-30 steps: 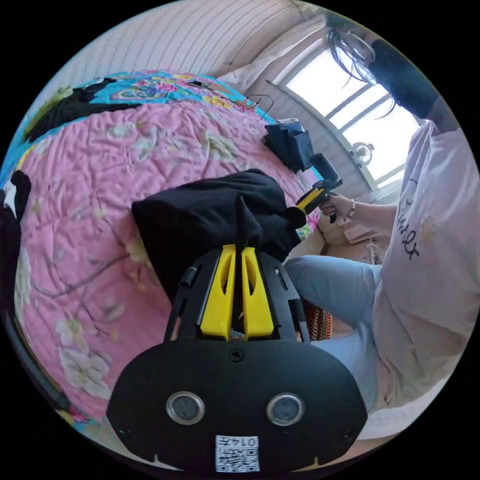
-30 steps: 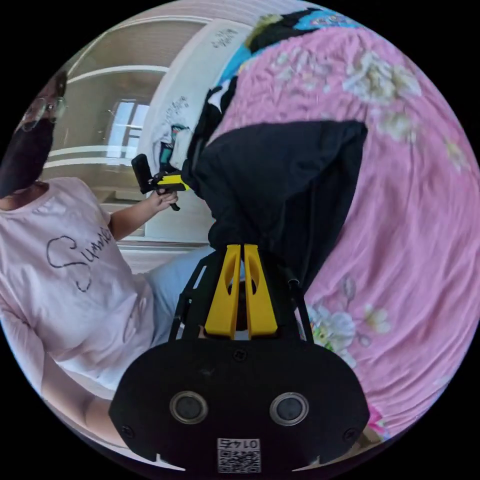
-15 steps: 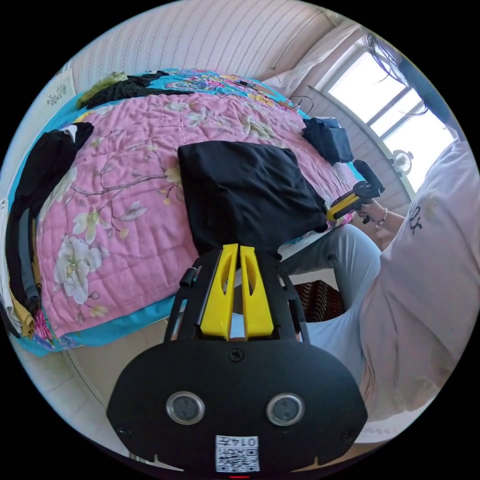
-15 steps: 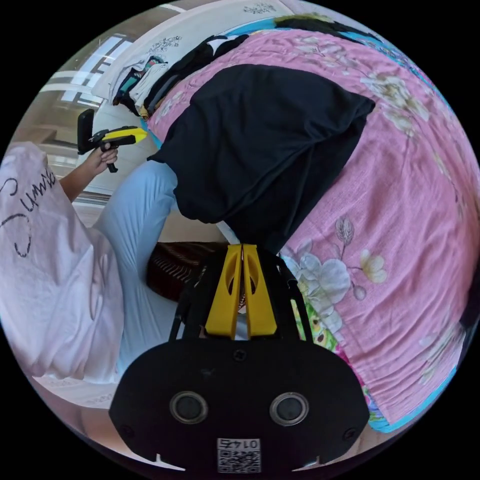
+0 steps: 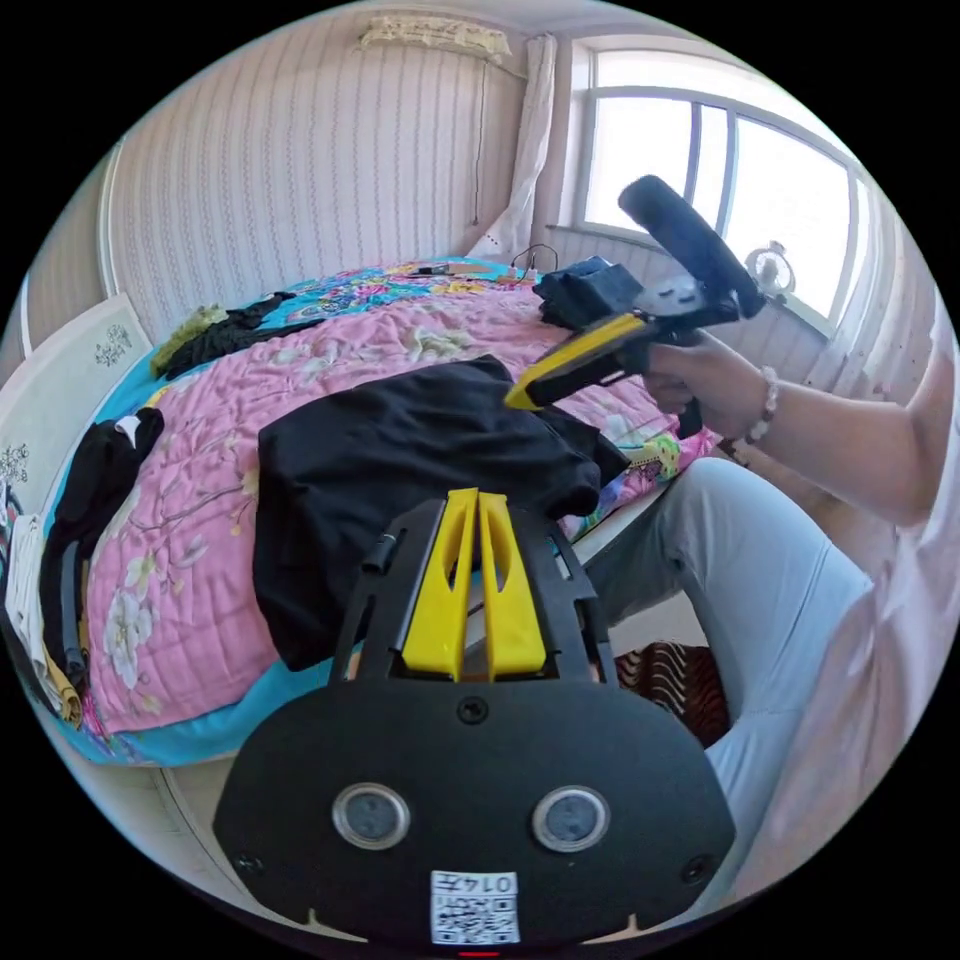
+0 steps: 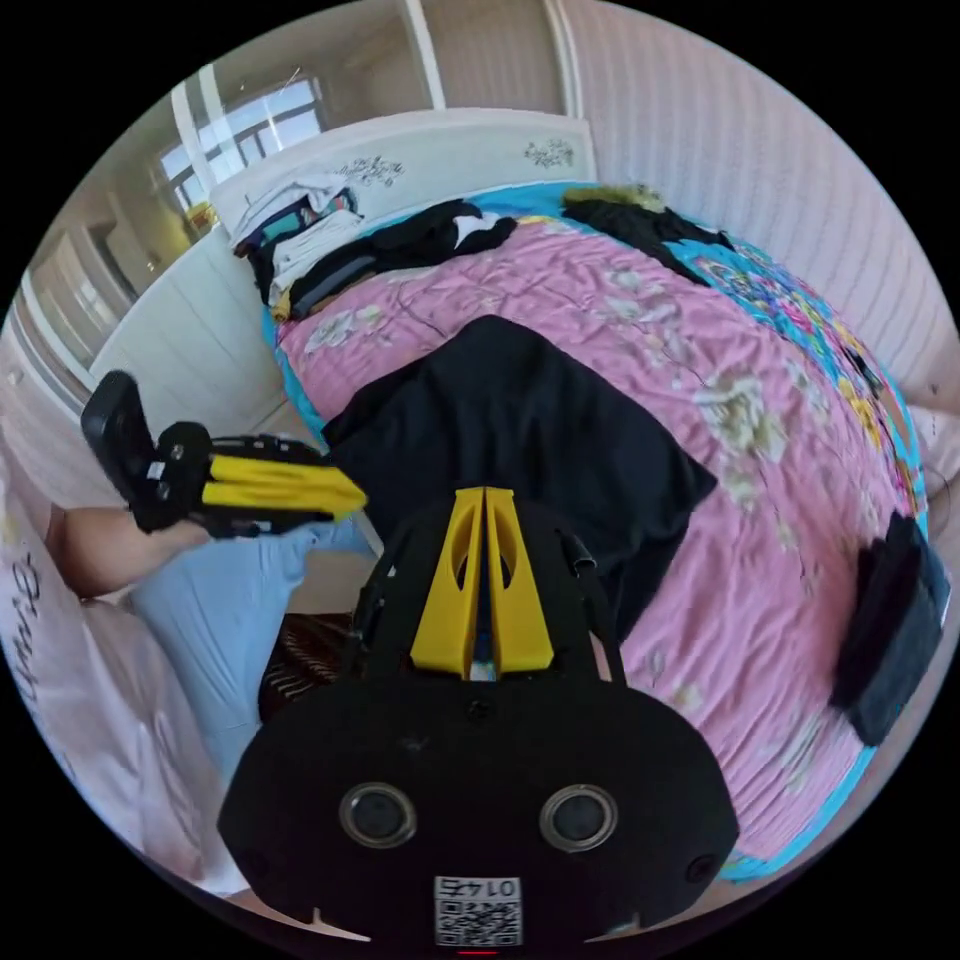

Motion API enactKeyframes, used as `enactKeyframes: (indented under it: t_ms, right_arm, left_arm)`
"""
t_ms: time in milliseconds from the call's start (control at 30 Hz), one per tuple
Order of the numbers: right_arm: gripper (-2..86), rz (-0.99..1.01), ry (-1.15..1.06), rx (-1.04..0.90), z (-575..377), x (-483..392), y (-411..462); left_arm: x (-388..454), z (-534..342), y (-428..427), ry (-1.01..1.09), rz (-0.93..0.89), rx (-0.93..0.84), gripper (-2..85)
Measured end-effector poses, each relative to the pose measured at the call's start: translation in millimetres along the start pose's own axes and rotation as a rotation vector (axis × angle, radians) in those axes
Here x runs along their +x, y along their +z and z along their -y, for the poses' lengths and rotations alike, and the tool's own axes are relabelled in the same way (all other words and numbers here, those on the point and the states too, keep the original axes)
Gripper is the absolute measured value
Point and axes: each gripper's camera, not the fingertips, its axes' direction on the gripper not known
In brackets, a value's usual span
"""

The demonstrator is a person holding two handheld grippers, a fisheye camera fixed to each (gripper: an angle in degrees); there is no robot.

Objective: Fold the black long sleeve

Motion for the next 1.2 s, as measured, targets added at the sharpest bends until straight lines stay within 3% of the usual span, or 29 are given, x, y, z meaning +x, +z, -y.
enactKeyframes:
  t_ms: [200,300,400,667,933,1100,1200]
  right_arm:
    - [-0.4,-0.216,-0.117,-0.209,134.3,0.5,79.4]
    - [-0.5,-0.171,-0.079,-0.512,168.0,17.2,157.2]
    - [-0.7,-0.152,-0.077,-0.542,192.0,19.5,173.2]
    - [-0.8,-0.102,-0.154,-0.845,248.8,22.5,218.7]
    - [-0.7,-0.081,-0.238,-0.963,263.9,26.6,219.7]
    - [-0.6,-0.22,-0.375,-0.94,272.5,29.2,189.8]
    - [-0.5,-0.195,-0.304,-0.93,263.9,49.1,199.6]
  left_arm:
    - [30.7,4.6,33.7,-0.034,0.044,-0.008,-1.0]
    - [44.9,-8.6,79.0,-0.008,0.025,-0.191,-1.0]
    - [57.1,-36.5,78.5,-0.088,0.045,-0.058,-1.0]
    - [89.2,-55.0,74.5,-0.069,0.074,-0.035,-1.0]
    - [104.6,-61.0,58.1,-0.009,0.023,-0.061,-1.0]
    - [114.0,-67.6,39.7,-0.016,0.084,-0.042,-1.0]
    - [123.0,-72.1,58.0,0.035,0.08,-0.186,-1.0]
